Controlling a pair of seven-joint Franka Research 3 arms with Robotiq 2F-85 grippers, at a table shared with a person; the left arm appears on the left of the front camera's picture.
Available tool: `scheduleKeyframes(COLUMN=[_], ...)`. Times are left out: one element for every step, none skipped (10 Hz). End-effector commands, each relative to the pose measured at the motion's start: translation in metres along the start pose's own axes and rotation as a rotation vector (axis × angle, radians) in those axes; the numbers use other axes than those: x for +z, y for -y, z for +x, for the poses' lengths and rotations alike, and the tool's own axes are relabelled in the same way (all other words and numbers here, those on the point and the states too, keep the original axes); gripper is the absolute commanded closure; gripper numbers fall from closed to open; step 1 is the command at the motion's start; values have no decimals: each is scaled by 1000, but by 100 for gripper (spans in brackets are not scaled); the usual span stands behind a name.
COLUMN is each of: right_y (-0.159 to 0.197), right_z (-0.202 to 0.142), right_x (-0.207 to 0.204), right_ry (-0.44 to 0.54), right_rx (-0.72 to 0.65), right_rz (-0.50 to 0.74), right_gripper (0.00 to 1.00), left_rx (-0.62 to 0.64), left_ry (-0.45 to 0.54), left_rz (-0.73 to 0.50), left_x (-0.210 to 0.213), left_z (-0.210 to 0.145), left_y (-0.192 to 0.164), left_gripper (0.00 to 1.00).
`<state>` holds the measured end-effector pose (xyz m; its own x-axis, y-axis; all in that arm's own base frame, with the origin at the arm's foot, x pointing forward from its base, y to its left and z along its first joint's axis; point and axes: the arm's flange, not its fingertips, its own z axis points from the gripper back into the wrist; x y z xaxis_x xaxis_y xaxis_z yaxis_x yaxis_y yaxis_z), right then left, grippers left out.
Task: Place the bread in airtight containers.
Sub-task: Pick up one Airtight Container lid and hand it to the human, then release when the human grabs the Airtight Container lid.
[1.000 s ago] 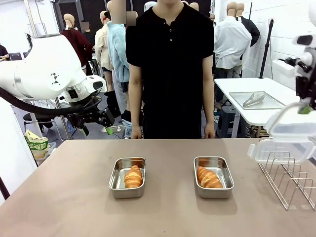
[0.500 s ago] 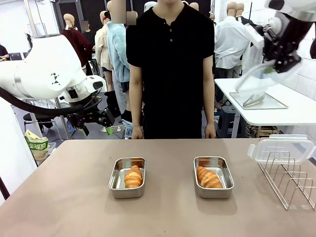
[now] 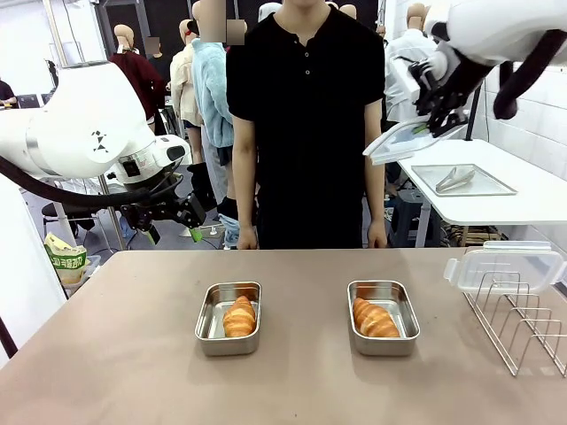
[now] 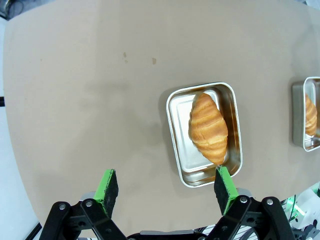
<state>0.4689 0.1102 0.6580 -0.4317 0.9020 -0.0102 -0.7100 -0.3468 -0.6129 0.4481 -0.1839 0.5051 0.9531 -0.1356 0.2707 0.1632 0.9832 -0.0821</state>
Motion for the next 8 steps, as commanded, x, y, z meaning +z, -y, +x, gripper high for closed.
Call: scheduleKeyframes(right_y=[16, 18, 6, 6, 6, 6, 6, 6], right_z=[-5, -5, 1, 1, 1, 1, 1, 1], right_x=[0, 2, -8, -8, -8, -8, -8, -8], right_ry=[37, 20, 12, 12, 12, 12, 12, 12], right_rx=[46, 45, 16, 16, 16, 16, 16, 16], right_rz=[-16, -3, 4, 4, 4, 4, 4, 4], right_gripper=[100, 100, 100, 100, 100, 100, 100, 100], left_rx=[9, 9, 9, 9, 9, 9, 9, 9], left_ry=[4, 4, 4, 4, 4, 4, 4, 4], left_rz=[9, 9, 9, 9, 9, 9, 9, 9], left_x=[1, 1, 1, 1, 1, 1, 1, 1], left_z=[3, 3, 3, 3, 3, 3, 3, 3], left_y=[-1, -1, -1, -1, -1, -1, -1, -1], left_gripper=[0, 0, 0, 0, 0, 0, 0, 0])
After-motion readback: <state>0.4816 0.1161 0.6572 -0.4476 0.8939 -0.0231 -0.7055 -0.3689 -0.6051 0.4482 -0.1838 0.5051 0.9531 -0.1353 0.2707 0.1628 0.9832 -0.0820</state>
